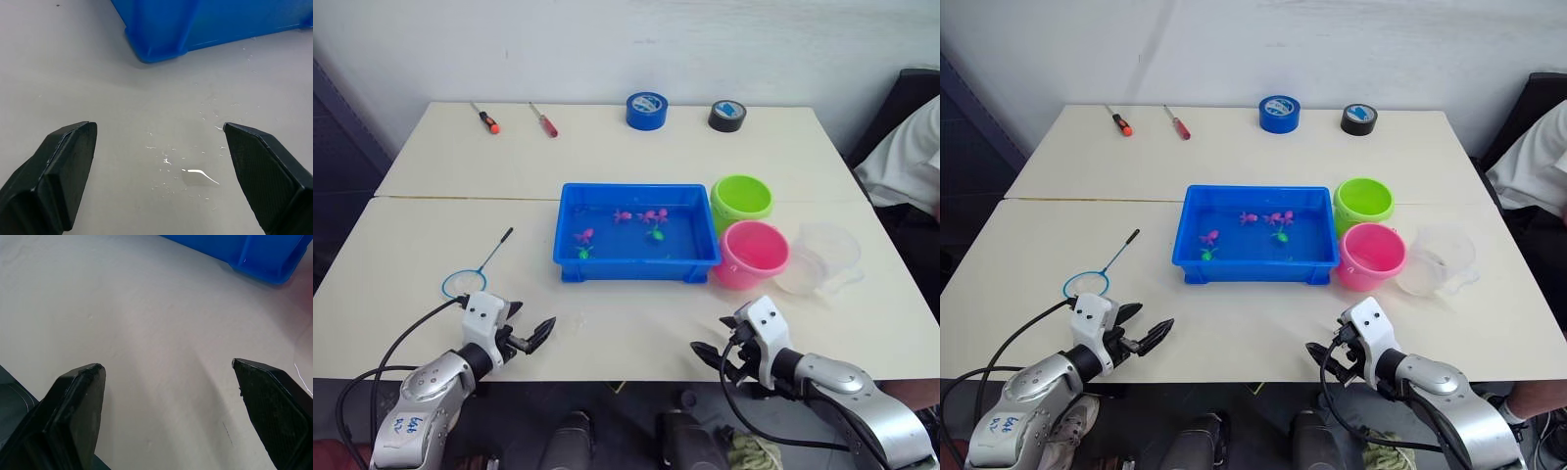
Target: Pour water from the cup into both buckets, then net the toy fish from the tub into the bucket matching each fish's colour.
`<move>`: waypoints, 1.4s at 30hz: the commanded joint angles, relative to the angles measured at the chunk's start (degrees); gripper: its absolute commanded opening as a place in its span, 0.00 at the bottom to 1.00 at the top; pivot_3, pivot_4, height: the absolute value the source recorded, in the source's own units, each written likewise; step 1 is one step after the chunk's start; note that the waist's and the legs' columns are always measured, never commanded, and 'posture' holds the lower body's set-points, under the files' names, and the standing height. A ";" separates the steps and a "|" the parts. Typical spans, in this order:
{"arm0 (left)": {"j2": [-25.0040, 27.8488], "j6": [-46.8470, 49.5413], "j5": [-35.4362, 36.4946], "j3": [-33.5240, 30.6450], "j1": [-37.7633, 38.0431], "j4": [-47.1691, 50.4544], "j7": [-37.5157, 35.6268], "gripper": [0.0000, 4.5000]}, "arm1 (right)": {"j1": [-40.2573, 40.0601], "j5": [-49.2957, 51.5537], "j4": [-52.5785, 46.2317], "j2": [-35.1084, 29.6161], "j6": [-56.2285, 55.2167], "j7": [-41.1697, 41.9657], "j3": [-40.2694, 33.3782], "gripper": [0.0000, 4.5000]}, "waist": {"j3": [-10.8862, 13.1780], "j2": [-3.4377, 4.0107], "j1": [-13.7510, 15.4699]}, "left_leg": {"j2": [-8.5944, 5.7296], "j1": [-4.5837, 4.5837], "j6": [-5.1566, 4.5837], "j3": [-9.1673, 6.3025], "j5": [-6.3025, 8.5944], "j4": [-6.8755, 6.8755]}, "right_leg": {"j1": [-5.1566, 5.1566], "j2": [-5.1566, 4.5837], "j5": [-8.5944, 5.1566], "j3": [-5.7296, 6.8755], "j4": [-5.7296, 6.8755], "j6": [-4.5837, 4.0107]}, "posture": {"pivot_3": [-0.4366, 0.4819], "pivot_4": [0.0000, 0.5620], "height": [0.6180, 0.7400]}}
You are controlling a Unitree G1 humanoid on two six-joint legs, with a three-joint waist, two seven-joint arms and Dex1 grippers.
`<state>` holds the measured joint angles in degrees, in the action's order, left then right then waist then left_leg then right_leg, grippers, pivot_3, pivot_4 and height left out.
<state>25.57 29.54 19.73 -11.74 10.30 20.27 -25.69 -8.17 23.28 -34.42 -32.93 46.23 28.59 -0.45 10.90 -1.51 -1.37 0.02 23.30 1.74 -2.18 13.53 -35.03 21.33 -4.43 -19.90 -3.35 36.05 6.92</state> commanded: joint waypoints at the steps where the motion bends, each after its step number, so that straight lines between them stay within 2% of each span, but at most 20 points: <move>1: 0.49 -1.33 -0.09 -0.09 0.12 2.74 -0.35 1.00 | -0.23 0.20 -2.06 -0.29 -0.99 0.29 -0.34 0.98 | 0.00 0.00 0.00 | 0.00 0.00 0.00 0.00 0.00 0.00 | 0.00 0.00 0.00 0.00 0.00 0.00 | 0.48 0.27 0.95; 18: 0.53 -1.57 0.59 -1.00 0.06 2.12 -1.53 1.00 | -0.13 -0.02 -1.92 0.05 -1.11 0.17 0.08 0.98 | 0.00 0.00 0.00 | 0.00 0.00 0.00 0.00 0.00 0.00 | 0.00 0.00 0.00 0.00 0.00 0.00 | 0.48 0.27 0.95; 22: 3.22 -1.00 0.55 -2.87 -0.89 0.15 -3.07 1.00 | -0.29 0.14 -1.87 0.17 -1.07 0.01 -0.45 0.98 | 0.00 0.00 -0.01 | 0.01 0.00 0.00 0.00 0.00 0.00 | 0.00 0.00 0.00 0.01 0.00 0.00 | 0.48 0.27 0.95; 24: 6.95 1.43 2.72 -4.50 -2.67 -1.86 -6.61 1.00 | -0.56 0.32 -1.60 0.14 -1.01 -0.14 -1.54 0.98 | 0.00 0.00 0.00 | 0.01 0.00 0.00 -0.02 0.00 0.01 | 0.00 0.01 0.00 0.02 0.00 -0.01 | 0.48 0.27 0.95; 26: 11.89 3.74 5.69 -6.50 -5.95 -4.56 -11.50 1.00 | -1.05 0.87 -0.96 0.08 -0.37 -0.60 -4.15 0.98 | 0.00 0.00 0.00 | 0.01 0.00 0.00 -0.05 0.00 0.00 | 0.00 0.01 -0.02 0.06 0.01 -0.05 | 0.48 0.27 0.95; 28: 16.63 2.92 5.29 -6.55 -10.11 -8.12 -14.88 1.00 | -2.18 1.51 -0.70 -0.18 0.53 -0.89 -6.86 0.98 | 0.00 0.00 0.25 | 0.01 0.00 0.00 -0.06 0.00 0.01 | 0.01 0.00 -0.09 0.08 0.01 -0.18 | 0.48 0.27 0.95; 31: 19.63 2.68 5.00 -4.22 -16.01 -11.40 -17.52 1.00 | -4.16 1.33 -1.08 -0.03 0.75 -1.79 -9.54 0.98 | 0.00 0.01 0.65 | -0.02 0.03 0.01 -0.08 0.00 0.04 | 0.00 -0.04 -0.10 0.08 -0.07 -0.20 | 0.48 0.27 0.95; 36: 19.37 3.17 4.65 2.46 -30.18 -16.03 -21.91 1.00 | -8.55 0.48 -1.94 3.38 0.55 -6.54 -15.75 0.98 | -0.02 0.04 1.44 | -0.10 0.14 -0.04 -0.14 0.04 0.08 | 0.07 -0.11 -0.05 0.10 -0.10 -0.09 | 0.48 0.27 0.95; 39: 16.60 1.27 2.70 8.54 -40.40 -20.92 -24.75 1.00 | -7.41 -1.26 0.03 10.40 -1.62 -15.25 -22.00 0.98 | -0.02 0.03 1.67 | -0.10 0.20 0.00 -0.23 0.01 0.05 | 0.09 -0.03 -0.03 0.19 -0.06 -0.05 | 0.48 0.27 0.95; 42: 14.48 0.08 1.75 10.63 -44.72 -24.08 -25.81 1.00 | -5.96 -2.51 0.71 13.04 -2.52 -18.38 -23.76 0.98 | -0.05 0.10 0.68 | -0.14 0.15 0.01 -0.03 -0.02 0.06 | 0.11 0.02 0.02 0.09 0.00 0.04 | 0.48 0.27 0.95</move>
<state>40.80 31.08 22.26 -1.70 -32.67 -1.61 -50.49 -14.54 21.89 -33.39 -20.67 45.48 12.66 -21.88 10.85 -1.42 -0.69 -0.13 23.41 1.74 -2.09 13.52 -34.96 21.46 -4.37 -19.88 -3.36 36.09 6.98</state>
